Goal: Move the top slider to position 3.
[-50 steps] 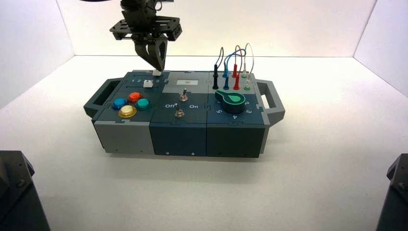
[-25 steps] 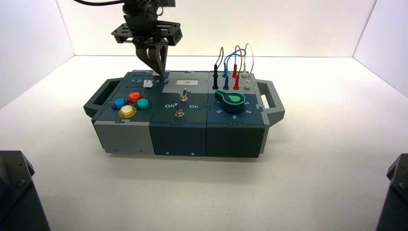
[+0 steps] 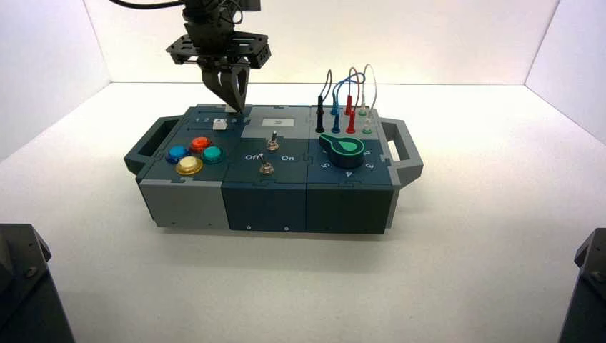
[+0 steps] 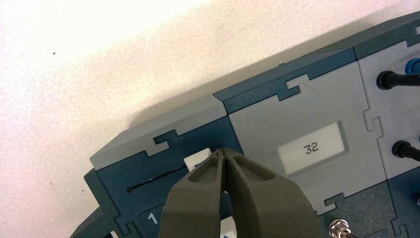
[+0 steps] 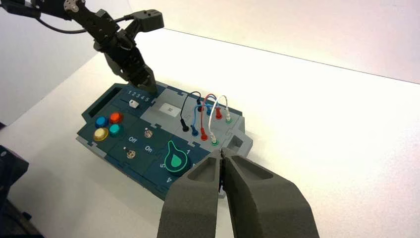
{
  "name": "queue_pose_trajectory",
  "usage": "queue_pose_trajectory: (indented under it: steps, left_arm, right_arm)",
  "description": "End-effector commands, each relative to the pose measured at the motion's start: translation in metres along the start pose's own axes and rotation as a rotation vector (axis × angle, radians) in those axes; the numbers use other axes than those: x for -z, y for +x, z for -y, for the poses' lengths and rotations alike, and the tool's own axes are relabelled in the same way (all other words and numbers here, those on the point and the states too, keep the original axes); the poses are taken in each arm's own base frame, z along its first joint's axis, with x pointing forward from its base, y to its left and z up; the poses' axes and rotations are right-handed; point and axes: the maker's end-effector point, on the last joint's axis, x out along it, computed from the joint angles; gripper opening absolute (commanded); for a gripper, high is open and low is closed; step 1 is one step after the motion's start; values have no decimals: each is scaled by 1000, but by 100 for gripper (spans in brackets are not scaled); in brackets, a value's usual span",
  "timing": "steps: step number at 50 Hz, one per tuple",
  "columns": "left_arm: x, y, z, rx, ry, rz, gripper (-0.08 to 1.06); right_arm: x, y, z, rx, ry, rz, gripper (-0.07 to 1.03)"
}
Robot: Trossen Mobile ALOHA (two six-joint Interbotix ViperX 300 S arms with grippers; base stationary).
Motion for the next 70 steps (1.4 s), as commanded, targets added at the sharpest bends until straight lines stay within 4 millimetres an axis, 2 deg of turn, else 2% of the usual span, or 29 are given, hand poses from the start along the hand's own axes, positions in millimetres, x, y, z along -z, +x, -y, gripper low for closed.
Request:
queue_pose_trajectory:
  steps: [1, 70]
  left_arm:
    - [-14, -10, -2, -3, 5, 45, -3]
    - [-11, -11, -15, -13, 5, 37, -3]
  right_arm:
    - [-10, -3, -1, -2, 0, 26, -2]
    - [-10, -3, -1, 0, 0, 25, -2]
